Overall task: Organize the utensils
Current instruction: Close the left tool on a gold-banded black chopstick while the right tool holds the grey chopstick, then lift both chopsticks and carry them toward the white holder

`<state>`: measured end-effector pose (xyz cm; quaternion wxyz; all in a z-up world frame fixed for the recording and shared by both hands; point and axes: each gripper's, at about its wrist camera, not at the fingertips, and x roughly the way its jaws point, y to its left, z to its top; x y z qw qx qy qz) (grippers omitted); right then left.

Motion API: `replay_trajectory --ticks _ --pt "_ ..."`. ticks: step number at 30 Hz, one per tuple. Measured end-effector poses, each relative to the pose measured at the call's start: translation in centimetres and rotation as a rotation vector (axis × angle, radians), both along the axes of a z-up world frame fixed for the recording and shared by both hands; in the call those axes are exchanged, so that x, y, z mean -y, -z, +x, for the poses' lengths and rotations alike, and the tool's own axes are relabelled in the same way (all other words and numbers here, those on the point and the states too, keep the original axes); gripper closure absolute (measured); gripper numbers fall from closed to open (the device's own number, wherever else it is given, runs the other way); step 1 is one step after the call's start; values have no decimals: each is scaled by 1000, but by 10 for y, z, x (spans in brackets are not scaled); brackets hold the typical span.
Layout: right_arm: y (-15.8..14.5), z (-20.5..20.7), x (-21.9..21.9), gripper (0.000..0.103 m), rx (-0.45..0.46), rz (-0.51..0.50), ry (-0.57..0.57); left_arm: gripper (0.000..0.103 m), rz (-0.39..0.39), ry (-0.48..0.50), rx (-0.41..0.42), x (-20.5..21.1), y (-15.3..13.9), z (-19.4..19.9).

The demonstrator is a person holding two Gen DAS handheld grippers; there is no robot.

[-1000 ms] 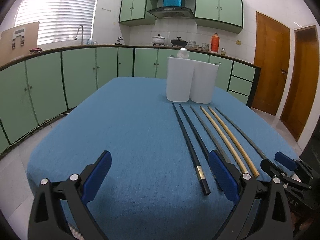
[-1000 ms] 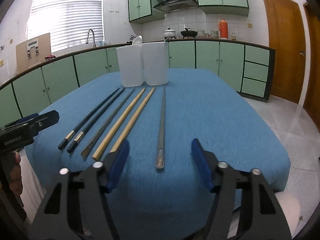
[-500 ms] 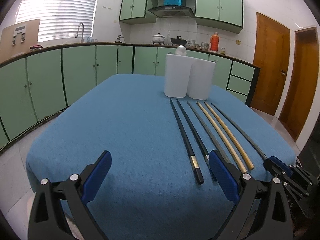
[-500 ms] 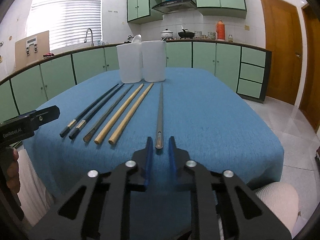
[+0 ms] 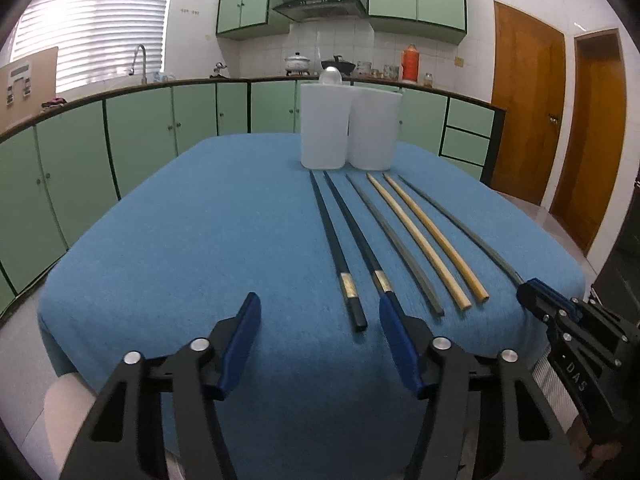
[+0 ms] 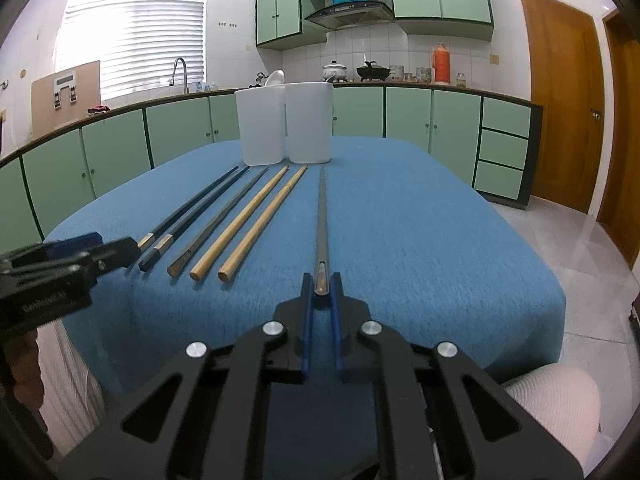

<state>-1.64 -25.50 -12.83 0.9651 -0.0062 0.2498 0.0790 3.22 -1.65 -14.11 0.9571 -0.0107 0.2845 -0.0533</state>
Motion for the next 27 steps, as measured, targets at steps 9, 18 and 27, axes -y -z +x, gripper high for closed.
replay_trajectory --ticks 9,18,27 --pt "0 -1 2 95 3 10 -5 76 10 5 2 6 4 0" --pt "2 0 1 95 15 4 -2 82 18 -3 6 14 6 0" --pt "1 0 1 96 14 3 -5 96 16 -12 3 18 5 -3"
